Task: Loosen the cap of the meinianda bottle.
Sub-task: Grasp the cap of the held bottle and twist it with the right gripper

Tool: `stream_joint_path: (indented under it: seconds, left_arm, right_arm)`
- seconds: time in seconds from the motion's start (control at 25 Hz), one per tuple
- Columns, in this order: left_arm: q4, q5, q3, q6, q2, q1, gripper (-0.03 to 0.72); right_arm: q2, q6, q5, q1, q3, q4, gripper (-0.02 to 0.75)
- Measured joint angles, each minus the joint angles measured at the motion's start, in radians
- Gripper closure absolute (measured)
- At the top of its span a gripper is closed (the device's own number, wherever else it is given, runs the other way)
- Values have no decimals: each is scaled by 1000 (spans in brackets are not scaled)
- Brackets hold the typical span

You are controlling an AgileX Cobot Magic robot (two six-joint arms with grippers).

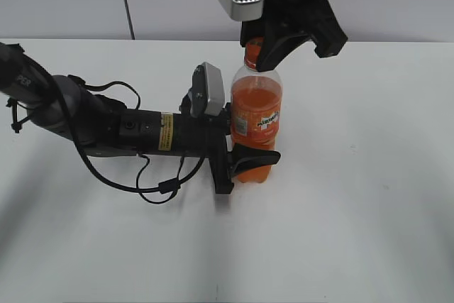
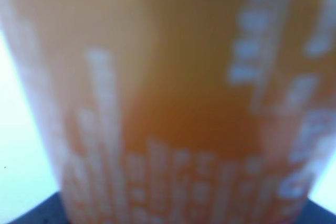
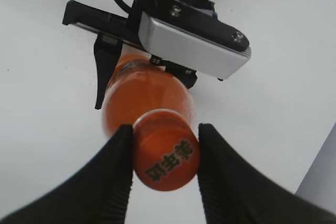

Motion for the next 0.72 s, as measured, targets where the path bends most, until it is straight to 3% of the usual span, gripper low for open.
stream_joint_path:
  seconds: [0.28, 0.72]
  left_arm:
    - [0, 0, 0, 2, 0, 0, 295]
    - [-26, 19, 0, -13, 0, -1, 295]
  right_arm:
    - [0, -8, 0, 0, 0, 2, 455]
    - [3, 26, -20, 2, 0, 51, 383]
